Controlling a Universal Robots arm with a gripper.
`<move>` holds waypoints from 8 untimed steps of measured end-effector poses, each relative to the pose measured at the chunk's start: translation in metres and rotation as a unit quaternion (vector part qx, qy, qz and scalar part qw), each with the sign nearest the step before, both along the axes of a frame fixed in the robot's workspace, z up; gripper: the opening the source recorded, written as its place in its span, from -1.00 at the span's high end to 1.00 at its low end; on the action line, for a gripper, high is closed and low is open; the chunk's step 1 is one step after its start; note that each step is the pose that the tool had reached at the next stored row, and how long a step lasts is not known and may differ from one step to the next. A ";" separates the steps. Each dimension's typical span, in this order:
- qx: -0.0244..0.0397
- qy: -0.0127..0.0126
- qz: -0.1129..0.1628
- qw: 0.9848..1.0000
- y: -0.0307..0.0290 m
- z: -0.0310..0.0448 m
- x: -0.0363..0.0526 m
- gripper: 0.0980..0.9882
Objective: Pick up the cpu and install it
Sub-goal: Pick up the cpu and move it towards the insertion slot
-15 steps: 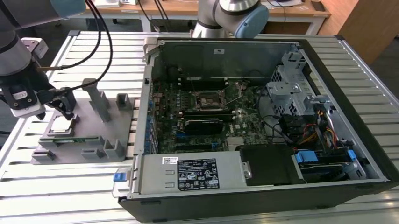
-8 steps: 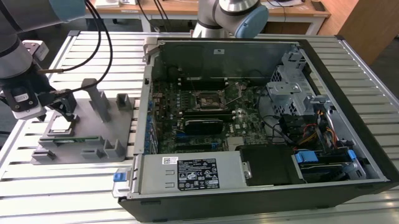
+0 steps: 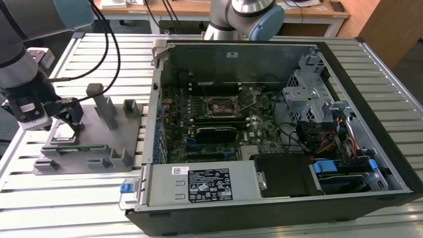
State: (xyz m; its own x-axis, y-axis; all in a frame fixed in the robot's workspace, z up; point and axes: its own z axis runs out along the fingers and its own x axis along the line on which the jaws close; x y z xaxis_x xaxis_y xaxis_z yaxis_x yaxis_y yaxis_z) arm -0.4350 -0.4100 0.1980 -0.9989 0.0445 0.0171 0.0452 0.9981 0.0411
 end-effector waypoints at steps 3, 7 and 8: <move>0.000 0.000 0.000 1.000 0.0015 -0.0033 -0.0002 -0.37; 0.000 0.000 0.000 1.000 0.0032 -0.0077 -0.0015 -0.37; 0.000 -0.001 0.000 1.000 0.0032 -0.0086 -0.0019 -0.37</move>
